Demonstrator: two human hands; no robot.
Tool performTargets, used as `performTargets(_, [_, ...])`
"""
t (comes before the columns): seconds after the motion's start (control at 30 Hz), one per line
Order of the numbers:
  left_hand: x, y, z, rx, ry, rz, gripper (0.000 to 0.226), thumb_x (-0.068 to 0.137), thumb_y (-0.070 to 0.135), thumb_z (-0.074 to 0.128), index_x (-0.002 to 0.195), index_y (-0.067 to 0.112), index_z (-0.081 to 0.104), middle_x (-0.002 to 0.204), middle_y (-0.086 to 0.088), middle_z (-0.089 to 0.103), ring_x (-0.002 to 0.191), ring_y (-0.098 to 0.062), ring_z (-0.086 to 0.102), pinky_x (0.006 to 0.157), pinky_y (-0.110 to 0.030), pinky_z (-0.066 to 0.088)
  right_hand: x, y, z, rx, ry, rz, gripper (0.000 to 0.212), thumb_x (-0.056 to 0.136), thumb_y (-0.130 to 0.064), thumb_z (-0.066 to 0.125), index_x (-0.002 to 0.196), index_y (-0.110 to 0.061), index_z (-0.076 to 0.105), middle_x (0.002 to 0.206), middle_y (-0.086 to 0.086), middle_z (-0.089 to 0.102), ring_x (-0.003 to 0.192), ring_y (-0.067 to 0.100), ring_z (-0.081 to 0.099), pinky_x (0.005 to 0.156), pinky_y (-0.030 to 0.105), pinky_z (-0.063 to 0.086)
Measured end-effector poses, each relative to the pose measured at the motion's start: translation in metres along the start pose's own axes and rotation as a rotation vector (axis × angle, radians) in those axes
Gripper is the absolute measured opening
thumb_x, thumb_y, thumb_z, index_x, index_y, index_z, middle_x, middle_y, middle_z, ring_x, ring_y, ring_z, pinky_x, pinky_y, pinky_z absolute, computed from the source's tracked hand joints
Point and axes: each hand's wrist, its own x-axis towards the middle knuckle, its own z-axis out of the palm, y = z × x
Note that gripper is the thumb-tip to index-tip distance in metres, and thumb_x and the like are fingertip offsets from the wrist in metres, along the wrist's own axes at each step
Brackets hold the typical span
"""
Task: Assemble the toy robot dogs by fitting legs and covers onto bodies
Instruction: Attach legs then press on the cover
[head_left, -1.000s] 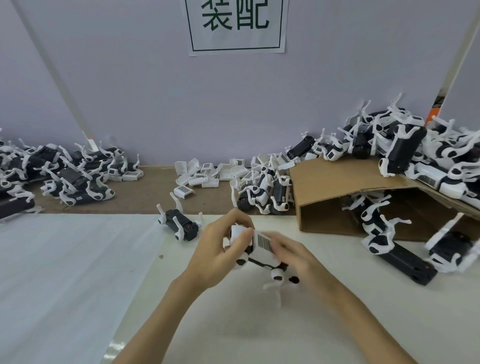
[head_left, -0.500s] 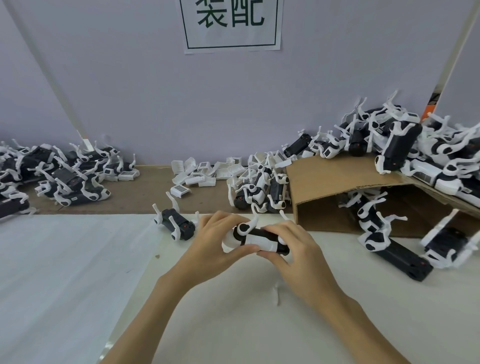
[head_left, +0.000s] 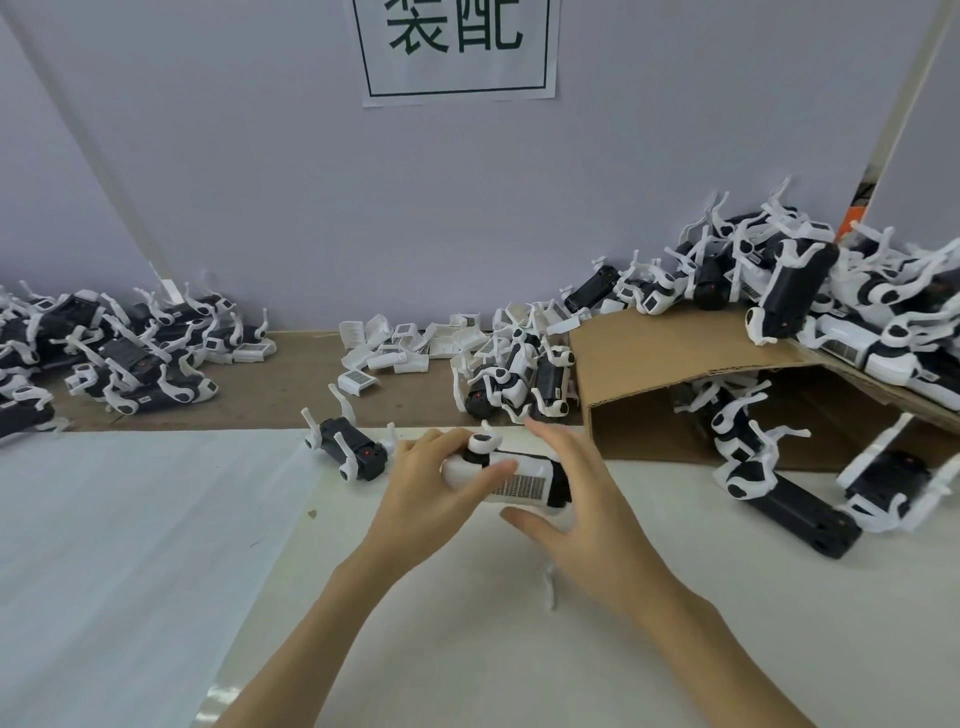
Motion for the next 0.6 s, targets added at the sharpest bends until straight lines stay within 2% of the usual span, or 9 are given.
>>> performTargets(0.07, [0.0029, 0.0038, 0.0026, -0.255, -0.002, -0.24, 0.033, 0.092, 0.051, 0.077, 0.086, 0.019, 0.08, 0.082, 0.001, 0.076, 0.08, -0.015, 0.068, 0.078, -0.037, 0.06, -0.0011, 0.0021, 0.0015, -0.154, 0.007, -0.044, 0.078, 0.09, -0.029, 0.08, 0.155, -0.039, 0.038, 0.156, -0.021, 0.031, 0.136, 0.006, 0.045, 0.101, 0.025, 0.053])
performTargets(0.1, [0.0042, 0.0051, 0.0024, -0.331, -0.012, -0.333, 0.038, 0.092, 0.055, 0.076, 0.083, 0.018, 0.081, 0.08, 0.0, 0.077, 0.075, -0.014, 0.068, 0.07, -0.028, 0.058, -0.0012, 0.0017, 0.0017, -0.239, 0.038, -0.064, 0.072, 0.091, -0.029, 0.079, 0.152, -0.04, 0.042, 0.155, -0.02, 0.033, 0.13, 0.008, 0.05, 0.096, 0.029, 0.057])
performTargets(0.17, [0.0048, 0.005, 0.0005, -0.386, -0.093, -0.433, 0.045, 0.093, 0.064, 0.068, 0.088, 0.022, 0.083, 0.084, 0.001, 0.081, 0.074, -0.008, 0.07, 0.064, -0.012, 0.052, -0.0012, 0.0002, 0.001, -0.333, 0.092, -0.073, 0.058, 0.093, -0.031, 0.077, 0.144, -0.04, 0.052, 0.149, -0.019, 0.041, 0.12, 0.011, 0.058, 0.086, 0.03, 0.059])
performTargets(0.23, [0.0039, 0.0061, -0.0004, -0.402, -0.2, -0.447, 0.045, 0.095, 0.066, 0.064, 0.102, 0.025, 0.083, 0.091, -0.004, 0.082, 0.081, -0.005, 0.072, 0.07, -0.012, 0.053, -0.0012, 0.0004, 0.0009, -0.343, 0.111, -0.061, 0.054, 0.094, -0.032, 0.075, 0.143, -0.038, 0.054, 0.146, -0.017, 0.047, 0.12, 0.012, 0.06, 0.084, 0.028, 0.058])
performTargets(0.37, [0.0042, 0.0066, 0.0011, -0.472, -0.176, -0.475, 0.034, 0.095, 0.049, 0.074, 0.108, 0.019, 0.083, 0.097, -0.012, 0.082, 0.097, -0.026, 0.073, 0.101, -0.042, 0.054, -0.0011, 0.0015, 0.0015, -0.413, 0.127, -0.055, 0.059, 0.091, -0.034, 0.078, 0.145, -0.037, 0.056, 0.148, -0.012, 0.049, 0.122, 0.015, 0.054, 0.088, 0.028, 0.057])
performTargets(0.43, [0.0027, 0.0064, 0.0015, -0.501, -0.187, -0.504, 0.038, 0.094, 0.048, 0.076, 0.109, 0.013, 0.082, 0.098, -0.015, 0.081, 0.097, -0.028, 0.073, 0.112, -0.048, 0.049, 0.0, -0.0016, 0.0022, -0.468, 0.142, -0.036, 0.065, 0.085, -0.028, 0.085, 0.144, -0.034, 0.059, 0.148, -0.008, 0.052, 0.121, 0.02, 0.052, 0.09, 0.031, 0.057])
performTargets(0.5, [0.0027, 0.0067, -0.0001, -0.475, -0.229, -0.514, 0.045, 0.094, 0.054, 0.073, 0.111, 0.013, 0.081, 0.097, -0.015, 0.081, 0.101, -0.031, 0.074, 0.114, -0.051, 0.048, 0.0005, -0.0025, 0.0031, -0.509, 0.162, -0.062, 0.067, 0.078, -0.018, 0.09, 0.14, -0.027, 0.064, 0.142, -0.007, 0.059, 0.121, 0.024, 0.055, 0.094, 0.037, 0.057])
performTargets(0.57, [0.0045, 0.0078, -0.0041, -0.394, -0.279, -0.502, 0.061, 0.094, 0.071, 0.062, 0.109, 0.015, 0.082, 0.094, -0.012, 0.082, 0.105, -0.033, 0.073, 0.11, -0.046, 0.052, 0.0003, -0.0018, 0.0029, -0.5, 0.185, -0.08, 0.062, 0.079, -0.019, 0.089, 0.137, -0.022, 0.066, 0.13, -0.009, 0.066, 0.118, 0.023, 0.057, 0.094, 0.039, 0.055])
performTargets(0.6, [0.0057, 0.0082, -0.007, -0.358, -0.285, -0.493, 0.072, 0.091, 0.079, 0.055, 0.105, 0.014, 0.083, 0.093, -0.01, 0.082, 0.098, -0.031, 0.073, 0.105, -0.041, 0.054, -0.0002, -0.0012, 0.0025, -0.455, 0.197, -0.06, 0.059, 0.081, -0.022, 0.088, 0.136, -0.021, 0.067, 0.124, -0.009, 0.067, 0.116, 0.022, 0.058, 0.092, 0.038, 0.054])
